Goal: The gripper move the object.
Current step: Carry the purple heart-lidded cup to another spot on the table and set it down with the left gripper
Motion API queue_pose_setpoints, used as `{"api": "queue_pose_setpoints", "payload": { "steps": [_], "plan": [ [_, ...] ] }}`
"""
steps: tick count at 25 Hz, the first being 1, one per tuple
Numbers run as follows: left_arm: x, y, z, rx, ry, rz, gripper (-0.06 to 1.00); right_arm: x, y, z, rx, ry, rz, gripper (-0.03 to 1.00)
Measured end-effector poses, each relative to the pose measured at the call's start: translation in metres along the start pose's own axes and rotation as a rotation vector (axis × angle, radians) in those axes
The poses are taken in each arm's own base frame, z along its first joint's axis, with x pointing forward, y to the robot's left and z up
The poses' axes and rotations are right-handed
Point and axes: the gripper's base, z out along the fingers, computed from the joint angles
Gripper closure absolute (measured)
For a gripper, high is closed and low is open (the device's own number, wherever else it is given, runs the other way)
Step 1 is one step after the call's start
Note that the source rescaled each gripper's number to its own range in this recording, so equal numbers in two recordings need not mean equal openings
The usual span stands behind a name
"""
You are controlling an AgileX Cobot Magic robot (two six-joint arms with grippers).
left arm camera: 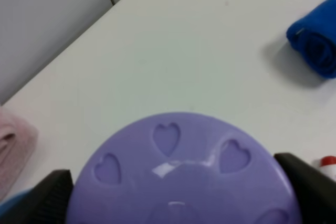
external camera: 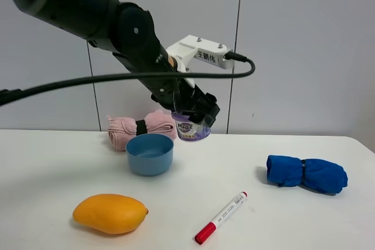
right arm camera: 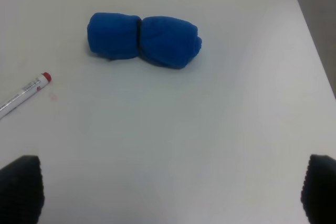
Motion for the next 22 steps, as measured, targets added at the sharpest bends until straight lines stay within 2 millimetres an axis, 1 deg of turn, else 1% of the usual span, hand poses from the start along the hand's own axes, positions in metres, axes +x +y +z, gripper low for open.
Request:
{"api": "queue_pose_setpoints", "payload": {
  "steps": [6, 10, 14, 22],
  "plan": [
    [0.006, -0.001, 0.041, 0.003, 0.018, 0.006, 0.94, 0.000, 0.000, 0.000, 0.000, 0.000, 0.000, -0.03],
    [0.007, -0.001, 0.061, 0.001, 0.005, 0.008, 0.94, 0.000, 0.000, 0.000, 0.000, 0.000, 0.000, -0.03],
    [0.010, -0.002, 0.077, 0.001, -0.004, 0.008, 0.94, 0.000, 0.000, 0.000, 0.000, 0.000, 0.000, -0.03],
    [0.029, -0.005, 0.103, -0.001, -0.012, 0.037, 0.94, 0.000, 0.000, 0.000, 0.000, 0.000, 0.000, -0.03]
  ]
}}
